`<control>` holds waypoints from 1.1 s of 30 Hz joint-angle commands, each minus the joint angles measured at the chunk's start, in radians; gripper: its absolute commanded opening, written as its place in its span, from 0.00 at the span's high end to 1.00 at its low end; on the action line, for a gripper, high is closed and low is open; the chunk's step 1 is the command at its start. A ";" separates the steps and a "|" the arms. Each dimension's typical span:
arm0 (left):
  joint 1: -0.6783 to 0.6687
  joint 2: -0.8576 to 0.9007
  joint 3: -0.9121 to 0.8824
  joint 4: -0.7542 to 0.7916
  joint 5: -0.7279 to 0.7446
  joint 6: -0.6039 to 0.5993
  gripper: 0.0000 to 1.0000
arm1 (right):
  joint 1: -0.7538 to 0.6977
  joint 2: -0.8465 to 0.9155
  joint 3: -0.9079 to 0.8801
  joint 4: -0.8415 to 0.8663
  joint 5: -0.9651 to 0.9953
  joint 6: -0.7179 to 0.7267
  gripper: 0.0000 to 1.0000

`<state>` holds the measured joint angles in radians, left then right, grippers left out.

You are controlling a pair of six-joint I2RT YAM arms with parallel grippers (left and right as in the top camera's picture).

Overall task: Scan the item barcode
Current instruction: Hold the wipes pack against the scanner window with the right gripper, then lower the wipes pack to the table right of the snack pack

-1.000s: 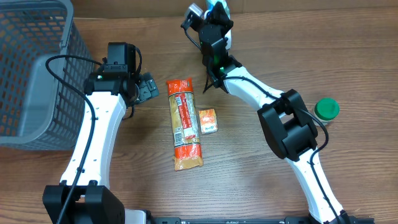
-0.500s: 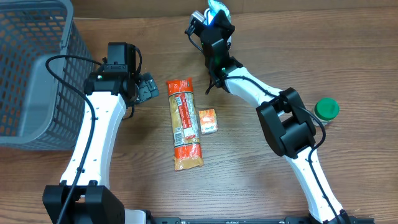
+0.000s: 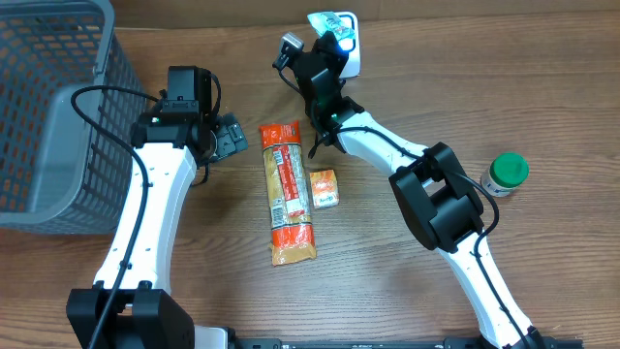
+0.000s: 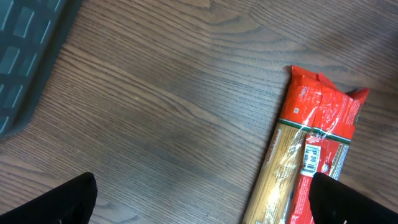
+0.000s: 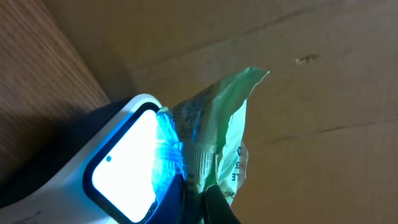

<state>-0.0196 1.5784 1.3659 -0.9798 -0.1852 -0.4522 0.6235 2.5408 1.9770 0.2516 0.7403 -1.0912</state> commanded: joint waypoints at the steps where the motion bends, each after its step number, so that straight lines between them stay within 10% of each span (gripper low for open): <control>1: 0.000 0.005 0.002 0.001 -0.013 0.011 0.00 | 0.005 0.005 -0.001 -0.035 0.008 0.030 0.96; 33: 0.000 0.005 0.002 0.001 -0.013 0.011 0.00 | 0.005 -0.340 -0.001 -0.340 0.132 0.384 0.97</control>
<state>-0.0196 1.5784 1.3659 -0.9794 -0.1852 -0.4522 0.6300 2.3558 1.9732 -0.0242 0.7948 -0.8295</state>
